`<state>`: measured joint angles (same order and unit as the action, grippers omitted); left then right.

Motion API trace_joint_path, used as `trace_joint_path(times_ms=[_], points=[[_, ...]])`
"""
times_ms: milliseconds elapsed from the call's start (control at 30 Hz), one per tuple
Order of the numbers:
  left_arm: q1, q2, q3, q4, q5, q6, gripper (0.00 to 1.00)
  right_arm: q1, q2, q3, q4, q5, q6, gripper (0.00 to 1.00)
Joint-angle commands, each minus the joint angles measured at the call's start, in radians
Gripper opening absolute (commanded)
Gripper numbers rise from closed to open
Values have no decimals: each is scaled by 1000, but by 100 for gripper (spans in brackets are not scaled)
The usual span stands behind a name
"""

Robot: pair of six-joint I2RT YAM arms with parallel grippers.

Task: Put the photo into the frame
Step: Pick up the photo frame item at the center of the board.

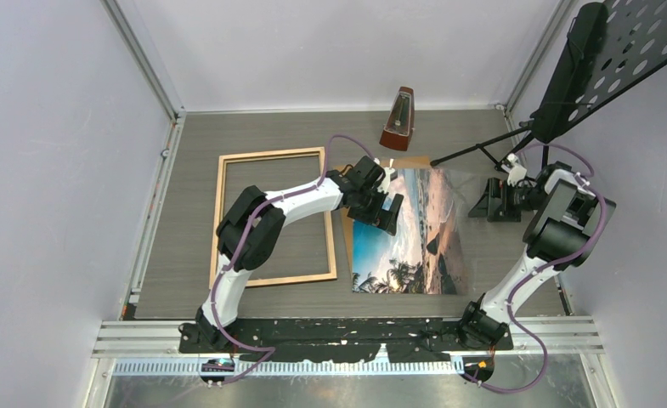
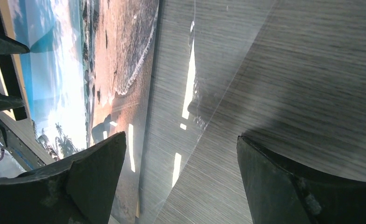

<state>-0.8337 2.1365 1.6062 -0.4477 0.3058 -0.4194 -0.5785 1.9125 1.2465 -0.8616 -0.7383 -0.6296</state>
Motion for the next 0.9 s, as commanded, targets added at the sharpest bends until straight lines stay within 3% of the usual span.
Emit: trace_joint_path(times_ms=[0,567,867], points=[[-8,32,-6,-19,6,-1,99,20,48,28,-3,-34,-5,94],[-8,36,-7,-17,4,2,99,80,78,33,-49,-115,-49,91],[-8,25,-23,-9,0,4,99,88,14,13,-88,-112,-109,82]])
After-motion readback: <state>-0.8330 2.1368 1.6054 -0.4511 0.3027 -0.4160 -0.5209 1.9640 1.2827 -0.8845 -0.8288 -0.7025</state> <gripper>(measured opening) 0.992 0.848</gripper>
